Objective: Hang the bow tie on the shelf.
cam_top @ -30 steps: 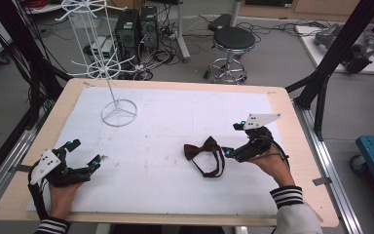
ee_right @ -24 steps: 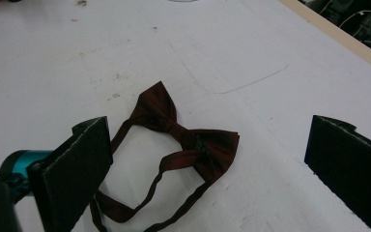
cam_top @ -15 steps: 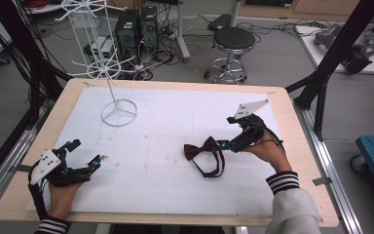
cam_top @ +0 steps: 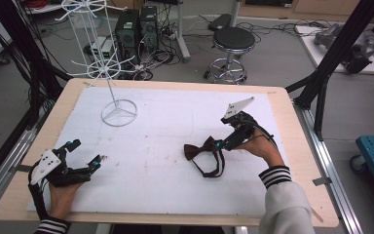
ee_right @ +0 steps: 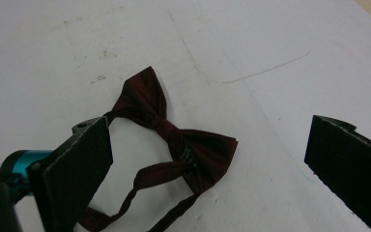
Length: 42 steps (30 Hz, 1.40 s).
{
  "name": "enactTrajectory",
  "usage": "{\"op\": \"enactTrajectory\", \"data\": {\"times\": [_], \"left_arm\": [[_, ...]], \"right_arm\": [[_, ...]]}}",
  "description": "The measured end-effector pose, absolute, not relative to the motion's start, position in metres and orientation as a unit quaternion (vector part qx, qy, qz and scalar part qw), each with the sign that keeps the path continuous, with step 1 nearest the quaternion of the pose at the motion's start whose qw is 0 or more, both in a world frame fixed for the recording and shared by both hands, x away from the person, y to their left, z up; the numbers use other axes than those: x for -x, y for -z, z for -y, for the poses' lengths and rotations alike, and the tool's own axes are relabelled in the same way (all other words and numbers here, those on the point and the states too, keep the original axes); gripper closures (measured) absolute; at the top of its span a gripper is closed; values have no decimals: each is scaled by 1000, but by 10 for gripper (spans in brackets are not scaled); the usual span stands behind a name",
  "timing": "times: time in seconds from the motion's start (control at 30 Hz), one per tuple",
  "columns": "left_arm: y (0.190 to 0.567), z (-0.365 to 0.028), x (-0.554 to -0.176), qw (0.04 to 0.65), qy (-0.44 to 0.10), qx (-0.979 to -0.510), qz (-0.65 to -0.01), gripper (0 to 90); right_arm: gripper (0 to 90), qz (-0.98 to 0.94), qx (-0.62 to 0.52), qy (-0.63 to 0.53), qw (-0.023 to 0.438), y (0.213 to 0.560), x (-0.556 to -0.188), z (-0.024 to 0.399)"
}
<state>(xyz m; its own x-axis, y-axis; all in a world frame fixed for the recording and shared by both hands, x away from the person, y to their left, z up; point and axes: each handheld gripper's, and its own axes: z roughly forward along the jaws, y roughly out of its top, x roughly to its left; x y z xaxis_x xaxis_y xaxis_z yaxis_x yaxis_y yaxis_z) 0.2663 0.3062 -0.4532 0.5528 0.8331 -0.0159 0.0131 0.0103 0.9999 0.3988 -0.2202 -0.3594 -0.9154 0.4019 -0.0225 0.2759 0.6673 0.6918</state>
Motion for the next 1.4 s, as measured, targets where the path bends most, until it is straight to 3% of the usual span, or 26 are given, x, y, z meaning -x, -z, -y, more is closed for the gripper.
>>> {"op": "enactTrajectory", "data": {"times": [0.83,1.3,1.33,1.37,1.4], "left_arm": [[453,-306,-266,625,-328,-622,-340,39],[453,-306,-266,625,-328,-621,-341,39],[453,-306,-266,625,-328,-621,-341,39],[453,-306,-266,624,-329,-622,-340,39],[453,-306,-266,625,-328,-621,-341,39]], "right_arm": [[25,-948,-171,-264,48,403,-426,196],[72,-959,-158,-234,27,415,-430,190],[93,-959,-157,-234,26,416,-430,189],[169,-961,-152,-230,20,416,-431,189],[176,-961,-151,-229,22,416,-431,189]]}}
